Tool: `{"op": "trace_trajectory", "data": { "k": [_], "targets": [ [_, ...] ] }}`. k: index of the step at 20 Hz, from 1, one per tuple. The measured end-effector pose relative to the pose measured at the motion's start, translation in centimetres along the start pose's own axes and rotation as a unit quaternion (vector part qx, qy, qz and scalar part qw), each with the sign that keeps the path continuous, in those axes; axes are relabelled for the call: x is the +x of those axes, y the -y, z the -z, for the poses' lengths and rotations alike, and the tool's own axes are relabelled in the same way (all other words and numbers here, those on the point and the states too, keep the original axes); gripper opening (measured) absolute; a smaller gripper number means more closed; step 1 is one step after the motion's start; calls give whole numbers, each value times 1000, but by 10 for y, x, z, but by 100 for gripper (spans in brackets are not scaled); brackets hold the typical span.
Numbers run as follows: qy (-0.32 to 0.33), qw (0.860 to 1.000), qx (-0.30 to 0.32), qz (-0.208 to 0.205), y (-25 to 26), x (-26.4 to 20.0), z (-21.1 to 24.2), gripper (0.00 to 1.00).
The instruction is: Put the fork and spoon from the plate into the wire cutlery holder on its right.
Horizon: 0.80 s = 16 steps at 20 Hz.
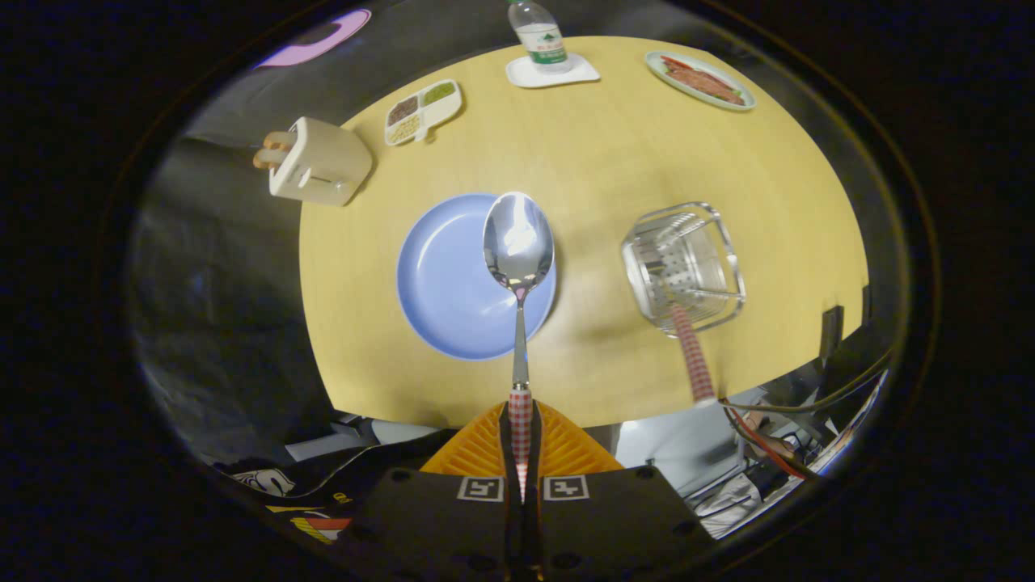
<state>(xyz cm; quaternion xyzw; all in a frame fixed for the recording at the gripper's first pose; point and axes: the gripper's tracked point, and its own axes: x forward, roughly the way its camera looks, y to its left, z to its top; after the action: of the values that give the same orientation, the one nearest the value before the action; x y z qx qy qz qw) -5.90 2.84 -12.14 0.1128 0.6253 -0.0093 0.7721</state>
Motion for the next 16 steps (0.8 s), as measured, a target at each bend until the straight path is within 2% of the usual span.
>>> {"op": "trace_trajectory", "data": {
  "k": [5, 9, 16],
  "targets": [
    [-3, 999, 27, 30, 48, -16, -9, 4],
    [-71, 996, 38, 28, 62, -9, 7, 4],
    [-162, 985, 54, 25, 71, 0, 4, 4]
  ]
}}
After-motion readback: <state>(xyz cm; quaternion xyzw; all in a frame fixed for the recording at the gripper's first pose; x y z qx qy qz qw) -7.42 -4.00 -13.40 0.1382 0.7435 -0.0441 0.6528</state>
